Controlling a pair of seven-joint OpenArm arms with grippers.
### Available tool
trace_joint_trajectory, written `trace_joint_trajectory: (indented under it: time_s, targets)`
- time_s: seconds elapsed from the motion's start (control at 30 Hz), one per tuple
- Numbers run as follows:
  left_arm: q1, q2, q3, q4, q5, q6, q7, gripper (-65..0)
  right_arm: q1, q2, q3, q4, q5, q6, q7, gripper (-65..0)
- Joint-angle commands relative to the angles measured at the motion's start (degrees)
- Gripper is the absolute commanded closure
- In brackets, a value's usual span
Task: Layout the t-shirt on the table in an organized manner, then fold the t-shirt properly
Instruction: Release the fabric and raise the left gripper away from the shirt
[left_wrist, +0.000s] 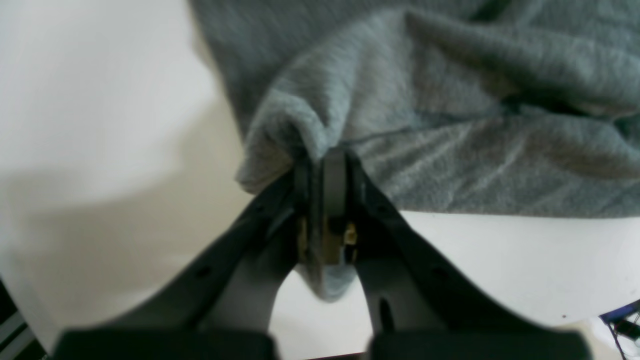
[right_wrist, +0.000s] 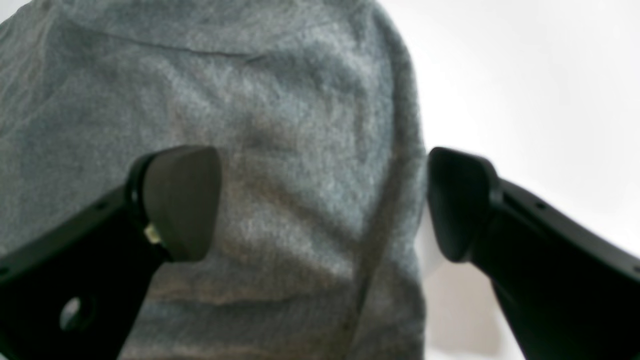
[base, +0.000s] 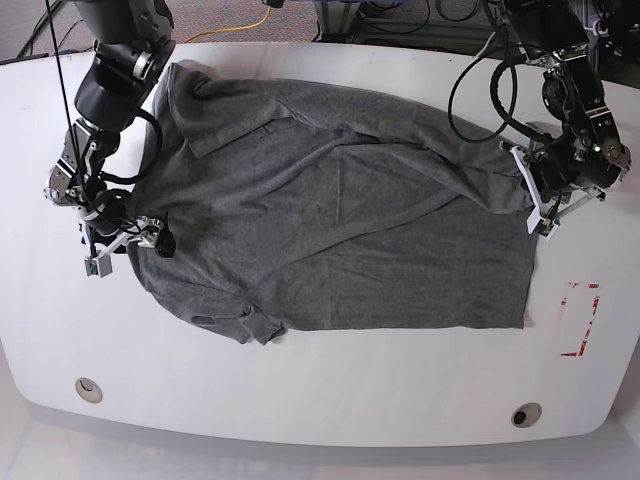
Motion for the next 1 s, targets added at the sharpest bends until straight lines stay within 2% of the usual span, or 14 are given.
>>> trace_joint_trajectory:
  time_s: [0.0,0.07,0.2,0.3,0.67,0.97]
  targets:
    - [-0.9,-0.7,0.0,0.1,-0.5,-0.1,-0.2,-5.8,0.1,0.3,-0.1,-0.2,-1.8,-0.5,-3.5,-62.1]
    - [-0.9,-0.8,0.0,0.1,-0.5,-0.1,-0.2,-11.8,0.1,0.3,-0.1,-0.2,-1.8,-0.5,-3.5,-62.1]
    - [-0.9,-1.2,0.0,0.1,-0.5,-0.1,-0.2,-29.2,0.0,0.3,-0.1,-0.2,-1.8,-0.5,-3.5,-62.1]
    - [-0.9,-2.4,0.0,0.1,-0.5,-0.1,-0.2,-38.1,0.0,0.2,-0.1,-0.2,-1.8,-0.5,-3.5,-62.1]
    - [-0.2,-5.3,-0.4,3.5,-0.8,-0.1,-0.2,-39.2,0.0,0.0,-0.1,-0.2,-1.8,-0.5,-3.5,-62.1]
    - [5.9,-7.1,-1.6,7.3,-1.0,-0.1,-0.2,-39.2,0.0,-0.2,-0.1,-0.2,-1.8,-0.5,-3.6,-62.1]
